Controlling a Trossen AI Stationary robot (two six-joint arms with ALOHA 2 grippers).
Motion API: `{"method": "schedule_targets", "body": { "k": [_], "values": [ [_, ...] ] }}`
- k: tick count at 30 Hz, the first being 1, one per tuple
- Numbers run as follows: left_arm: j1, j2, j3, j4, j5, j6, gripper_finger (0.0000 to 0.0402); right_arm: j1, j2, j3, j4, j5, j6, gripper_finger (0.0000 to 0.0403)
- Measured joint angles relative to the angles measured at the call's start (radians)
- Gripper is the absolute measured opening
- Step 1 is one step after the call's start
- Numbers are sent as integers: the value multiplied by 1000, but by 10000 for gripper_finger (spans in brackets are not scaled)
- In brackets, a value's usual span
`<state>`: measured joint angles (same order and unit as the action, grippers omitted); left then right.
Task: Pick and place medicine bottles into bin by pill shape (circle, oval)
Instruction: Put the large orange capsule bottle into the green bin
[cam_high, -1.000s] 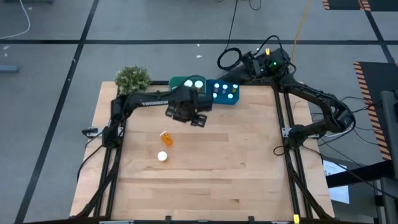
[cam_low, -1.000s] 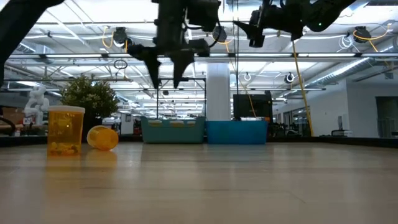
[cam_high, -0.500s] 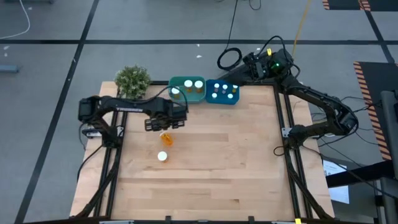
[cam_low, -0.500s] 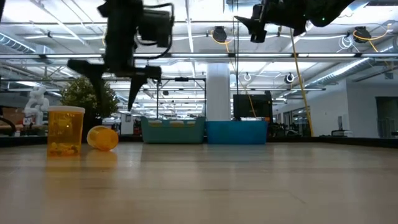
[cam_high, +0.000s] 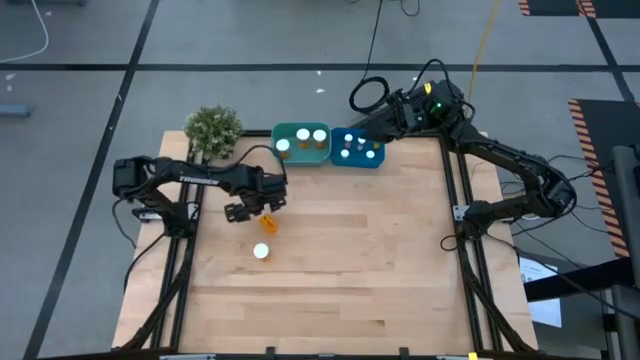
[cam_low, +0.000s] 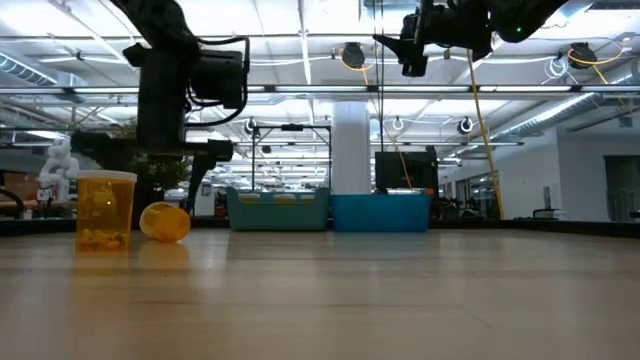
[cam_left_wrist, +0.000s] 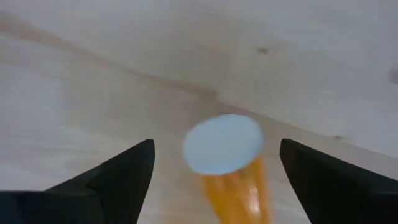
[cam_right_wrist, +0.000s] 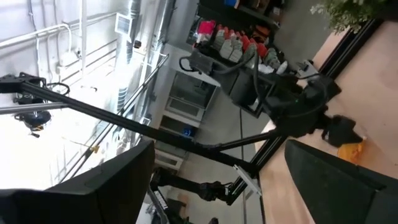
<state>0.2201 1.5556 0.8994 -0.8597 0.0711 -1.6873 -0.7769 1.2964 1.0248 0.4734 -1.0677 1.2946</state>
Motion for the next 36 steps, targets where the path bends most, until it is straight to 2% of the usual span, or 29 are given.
{"method": "schedule_targets", "body": {
  "k": [5,10,14,21,25,31,36],
  "values": [
    [-6,1,-63,175,28,-31,351,0,0,0,-29,45,-34,352],
    [-7,1,-84,190,13,-49,346,0,0,0,-53,49,-55,352],
    [-4,1,-85,193,-17,-4,308,0,0,0,-71,49,-77,352],
    [-4,1,-85,222,3,88,228,0,0,0,-105,85,-103,352],
    [-4,1,-85,235,8,166,202,0,0,0,-127,120,-121,352],
    [6,1,-75,233,9,291,217,0,0,0,-178,186,-161,352],
    [39,-51,-44,231,-22,423,221,6,0,0,-222,244,-158,352]
  ]
}}
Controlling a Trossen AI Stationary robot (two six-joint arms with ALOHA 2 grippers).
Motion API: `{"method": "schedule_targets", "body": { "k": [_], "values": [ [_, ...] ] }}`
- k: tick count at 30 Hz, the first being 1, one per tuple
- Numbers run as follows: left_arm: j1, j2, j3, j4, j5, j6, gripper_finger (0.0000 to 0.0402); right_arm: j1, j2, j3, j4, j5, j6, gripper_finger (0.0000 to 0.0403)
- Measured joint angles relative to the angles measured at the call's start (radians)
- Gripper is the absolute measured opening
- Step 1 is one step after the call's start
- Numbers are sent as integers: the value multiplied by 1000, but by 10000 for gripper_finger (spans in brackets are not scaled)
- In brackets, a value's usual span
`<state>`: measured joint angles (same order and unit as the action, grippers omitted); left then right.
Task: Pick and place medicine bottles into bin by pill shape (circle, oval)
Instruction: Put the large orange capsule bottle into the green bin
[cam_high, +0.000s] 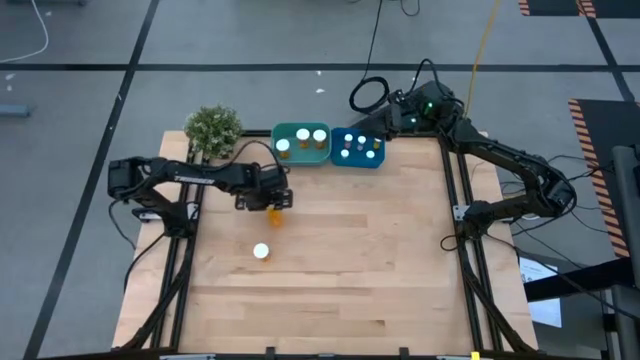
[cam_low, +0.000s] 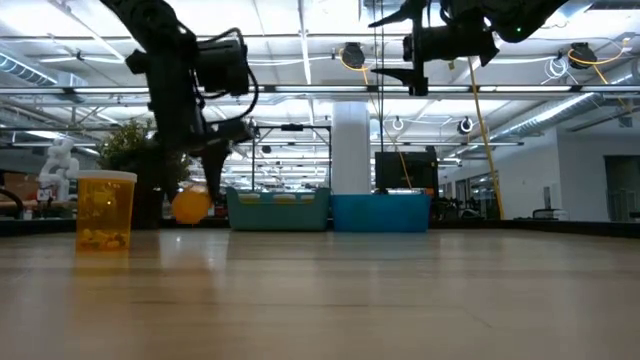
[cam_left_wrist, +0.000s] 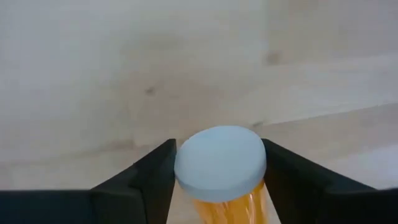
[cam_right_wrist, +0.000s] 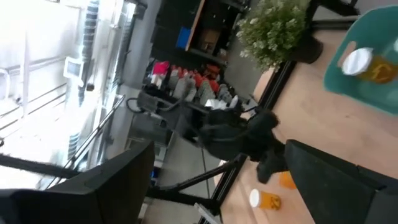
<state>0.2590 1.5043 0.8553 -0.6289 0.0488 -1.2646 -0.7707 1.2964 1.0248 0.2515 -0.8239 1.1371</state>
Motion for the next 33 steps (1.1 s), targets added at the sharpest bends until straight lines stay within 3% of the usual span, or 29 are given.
{"method": "schedule_targets", "body": {
  "k": [8,17,25,33],
  "values": [
    [70,-138,118,59,-105,268,208,80,0,0,-2,122,-6,352],
    [75,-164,378,142,-98,607,208,212,0,0,6,200,-29,352],
    [88,-164,569,277,-103,690,211,277,0,0,83,203,-47,352],
    [88,-164,613,502,-103,694,206,358,-1,0,294,350,-124,352]
  ]
}}
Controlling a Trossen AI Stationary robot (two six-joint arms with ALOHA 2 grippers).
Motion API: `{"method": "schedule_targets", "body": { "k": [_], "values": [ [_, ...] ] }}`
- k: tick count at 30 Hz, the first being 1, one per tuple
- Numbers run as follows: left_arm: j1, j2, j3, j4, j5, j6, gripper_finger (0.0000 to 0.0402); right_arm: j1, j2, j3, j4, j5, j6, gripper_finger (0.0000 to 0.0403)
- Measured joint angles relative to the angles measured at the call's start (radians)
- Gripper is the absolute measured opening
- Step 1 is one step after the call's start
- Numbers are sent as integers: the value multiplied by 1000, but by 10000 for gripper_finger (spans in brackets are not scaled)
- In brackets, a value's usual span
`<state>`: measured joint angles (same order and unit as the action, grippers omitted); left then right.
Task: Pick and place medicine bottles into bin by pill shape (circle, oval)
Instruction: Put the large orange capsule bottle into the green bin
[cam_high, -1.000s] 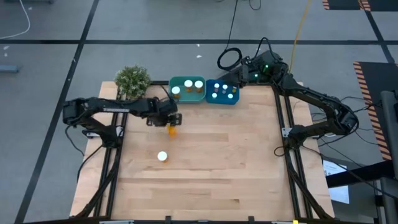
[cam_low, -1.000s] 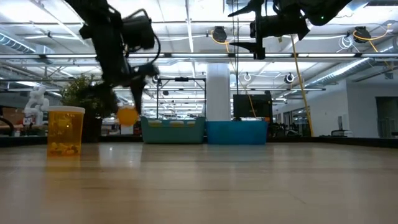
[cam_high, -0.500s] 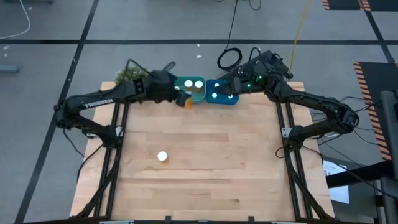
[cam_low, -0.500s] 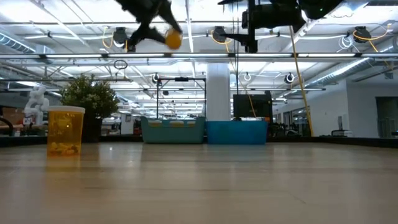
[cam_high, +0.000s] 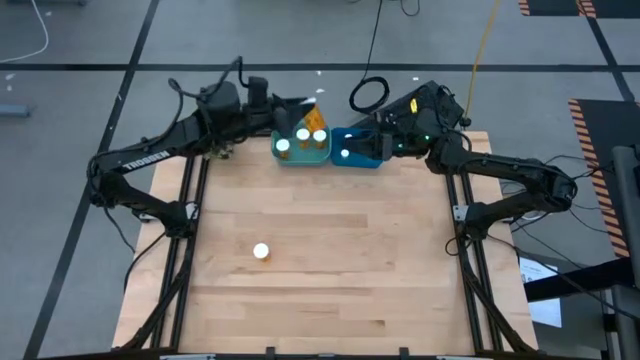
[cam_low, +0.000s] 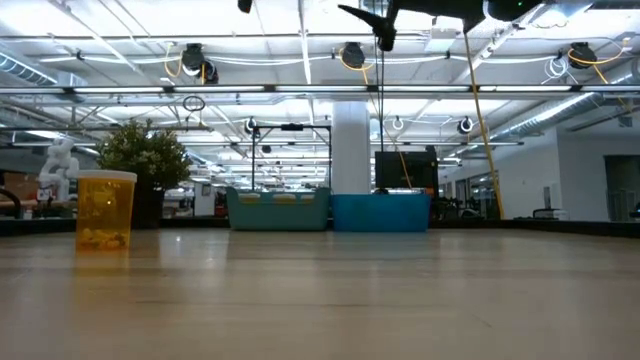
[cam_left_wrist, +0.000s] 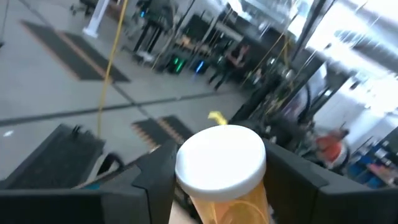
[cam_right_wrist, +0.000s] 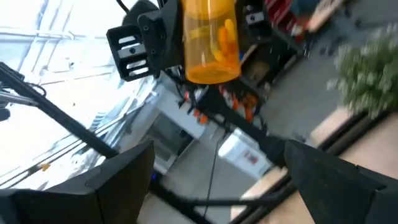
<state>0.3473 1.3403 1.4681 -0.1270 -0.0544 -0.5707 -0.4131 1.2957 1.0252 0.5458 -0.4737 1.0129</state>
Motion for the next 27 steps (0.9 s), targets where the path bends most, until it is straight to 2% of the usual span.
{"method": "schedule_targets", "body": {
  "k": [13,22,27],
  "values": [
    [-26,89,1,299,0,-8,211,29,0,0,192,190,-171,352],
    [-28,176,0,469,23,-12,211,-7,1,0,244,194,-161,352],
    [-28,194,0,513,31,-14,211,-13,1,0,248,233,-166,352]
  ]
}}
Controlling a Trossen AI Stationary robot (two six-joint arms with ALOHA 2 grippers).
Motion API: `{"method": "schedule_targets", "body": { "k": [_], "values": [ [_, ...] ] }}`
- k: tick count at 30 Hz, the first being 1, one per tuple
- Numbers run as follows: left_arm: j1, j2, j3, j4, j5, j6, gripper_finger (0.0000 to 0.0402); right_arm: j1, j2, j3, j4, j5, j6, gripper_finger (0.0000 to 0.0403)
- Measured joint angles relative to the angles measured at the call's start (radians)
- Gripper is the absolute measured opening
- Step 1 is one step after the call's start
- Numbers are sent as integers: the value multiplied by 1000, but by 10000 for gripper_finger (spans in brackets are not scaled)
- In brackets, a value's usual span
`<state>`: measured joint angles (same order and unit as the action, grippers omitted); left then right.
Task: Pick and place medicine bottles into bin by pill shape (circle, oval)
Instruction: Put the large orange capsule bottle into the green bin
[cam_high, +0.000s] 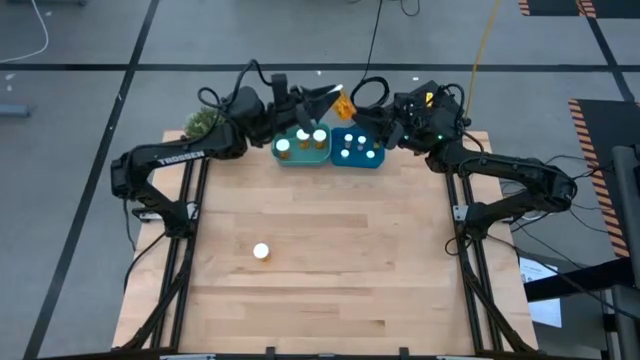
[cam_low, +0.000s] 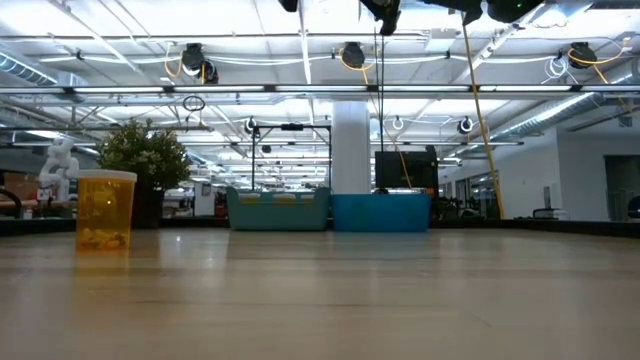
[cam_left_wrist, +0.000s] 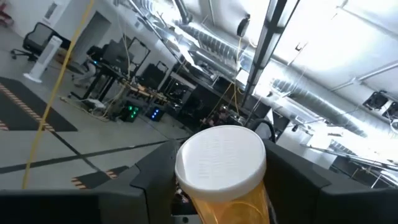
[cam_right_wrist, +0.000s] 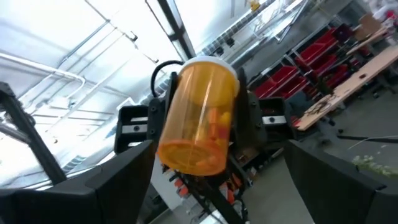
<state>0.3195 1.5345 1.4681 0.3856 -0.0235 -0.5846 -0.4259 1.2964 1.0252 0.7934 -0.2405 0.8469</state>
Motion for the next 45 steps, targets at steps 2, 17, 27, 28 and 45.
{"method": "schedule_targets", "body": {
  "k": [2,17,27,28,45],
  "values": [
    [1,0,0,8,0,9,211,0,0,0,-1,8,-8,352],
    [-2,65,0,67,27,84,211,-27,0,0,-10,33,-2,326],
    [-1,67,0,82,23,136,212,-31,0,0,-4,13,14,247],
    [-1,67,0,82,23,138,212,-31,0,0,-4,3,21,241],
    [8,67,0,80,49,131,212,-32,0,0,-11,-27,60,195]
  ]
}}
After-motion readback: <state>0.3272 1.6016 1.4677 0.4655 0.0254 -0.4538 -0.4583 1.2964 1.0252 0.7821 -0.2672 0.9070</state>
